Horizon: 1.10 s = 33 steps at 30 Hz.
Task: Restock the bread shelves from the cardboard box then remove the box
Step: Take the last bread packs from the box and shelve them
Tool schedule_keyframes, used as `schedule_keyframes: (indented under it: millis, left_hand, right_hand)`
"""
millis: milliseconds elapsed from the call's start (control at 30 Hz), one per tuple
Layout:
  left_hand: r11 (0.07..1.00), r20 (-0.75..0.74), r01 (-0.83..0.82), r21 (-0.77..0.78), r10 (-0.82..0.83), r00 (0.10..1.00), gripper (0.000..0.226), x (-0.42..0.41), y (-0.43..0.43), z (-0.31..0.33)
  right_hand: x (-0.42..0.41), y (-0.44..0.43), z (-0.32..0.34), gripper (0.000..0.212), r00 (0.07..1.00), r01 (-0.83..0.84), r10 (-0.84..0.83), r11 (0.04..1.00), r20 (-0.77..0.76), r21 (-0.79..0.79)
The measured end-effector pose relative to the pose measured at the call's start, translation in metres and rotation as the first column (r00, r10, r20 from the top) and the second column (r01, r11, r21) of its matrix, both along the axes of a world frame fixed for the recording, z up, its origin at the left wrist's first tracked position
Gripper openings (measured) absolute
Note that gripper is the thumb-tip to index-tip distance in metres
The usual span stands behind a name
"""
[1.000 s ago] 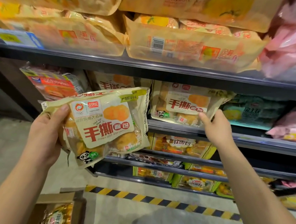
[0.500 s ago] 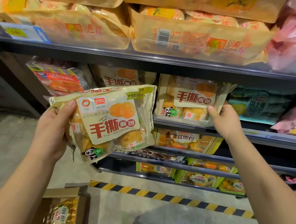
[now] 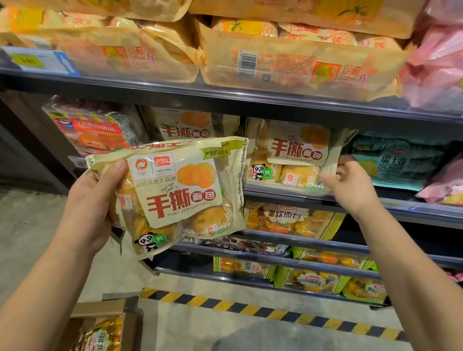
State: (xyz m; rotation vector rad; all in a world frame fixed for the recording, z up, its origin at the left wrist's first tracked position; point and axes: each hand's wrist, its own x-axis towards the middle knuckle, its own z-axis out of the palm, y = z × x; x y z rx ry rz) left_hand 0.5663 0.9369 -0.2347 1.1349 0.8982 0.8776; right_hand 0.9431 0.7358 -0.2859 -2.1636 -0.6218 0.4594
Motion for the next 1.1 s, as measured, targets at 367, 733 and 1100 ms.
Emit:
schedule_keyframes:
  millis: [367, 733, 1100]
  left_hand:
    - [1.000, -0.013, 0.000, -0.015, -0.001, 1.000, 0.021, -0.004, 0.002, -0.010]
    - [1.000, 0.006, -0.004, -0.029, 0.004, 1.000, 0.021, -0.001, 0.002, -0.011]
    - [0.999, -0.024, 0.050, -0.002, -0.050, 0.998, 0.022, 0.007, 0.012, -0.014]
  right_hand:
    - [0.005, 0.005, 0.004, 0.049, 0.968, -0.251, 0.250, 0.965, -0.014, -0.077]
    - [0.016, 0.014, -0.006, 0.034, 0.987, -0.158, 0.157, 0.984, -0.017, -0.082]
    - [0.031, 0.024, -0.020, 0.058, 0.995, 0.066, -0.054, 0.987, 0.086, -0.147]
